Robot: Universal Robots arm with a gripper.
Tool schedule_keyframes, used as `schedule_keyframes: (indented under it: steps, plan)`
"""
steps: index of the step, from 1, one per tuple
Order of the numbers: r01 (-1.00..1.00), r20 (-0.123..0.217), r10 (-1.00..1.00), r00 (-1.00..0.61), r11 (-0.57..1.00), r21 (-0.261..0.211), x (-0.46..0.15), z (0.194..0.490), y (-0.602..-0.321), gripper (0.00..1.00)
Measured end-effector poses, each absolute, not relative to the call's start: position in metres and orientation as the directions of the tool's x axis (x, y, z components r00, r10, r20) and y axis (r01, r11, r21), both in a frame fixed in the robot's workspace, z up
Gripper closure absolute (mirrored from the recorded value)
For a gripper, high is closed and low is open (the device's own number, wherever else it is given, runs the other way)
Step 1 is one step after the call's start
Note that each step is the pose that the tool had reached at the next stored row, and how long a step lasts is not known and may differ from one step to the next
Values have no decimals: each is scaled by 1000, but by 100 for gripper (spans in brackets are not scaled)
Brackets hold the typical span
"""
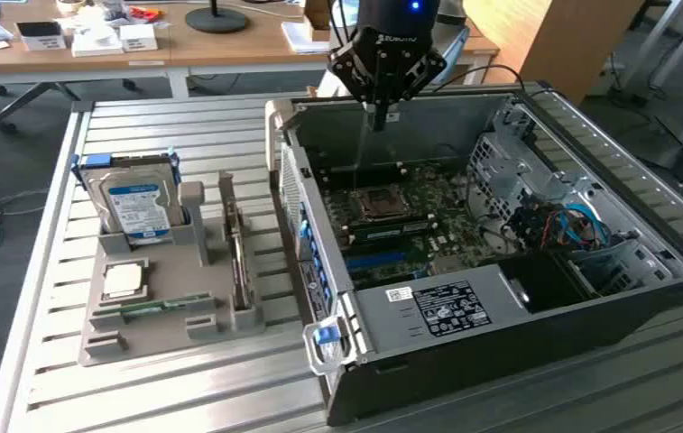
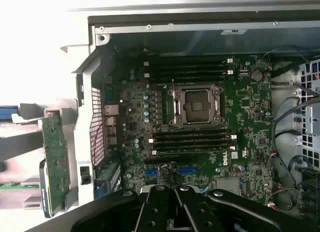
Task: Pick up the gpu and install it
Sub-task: 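Reach for the gpu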
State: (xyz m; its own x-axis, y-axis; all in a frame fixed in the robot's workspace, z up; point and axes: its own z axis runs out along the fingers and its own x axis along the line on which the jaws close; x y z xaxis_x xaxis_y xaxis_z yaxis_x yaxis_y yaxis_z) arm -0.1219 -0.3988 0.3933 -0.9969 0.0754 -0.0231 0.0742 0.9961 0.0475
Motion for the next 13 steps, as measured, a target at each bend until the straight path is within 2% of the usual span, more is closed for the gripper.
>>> schedule_keyframes:
  steps: [13]
  plan:
    - [74, -23, 75, -997, 996, 50, -125, 393, -399, 89]
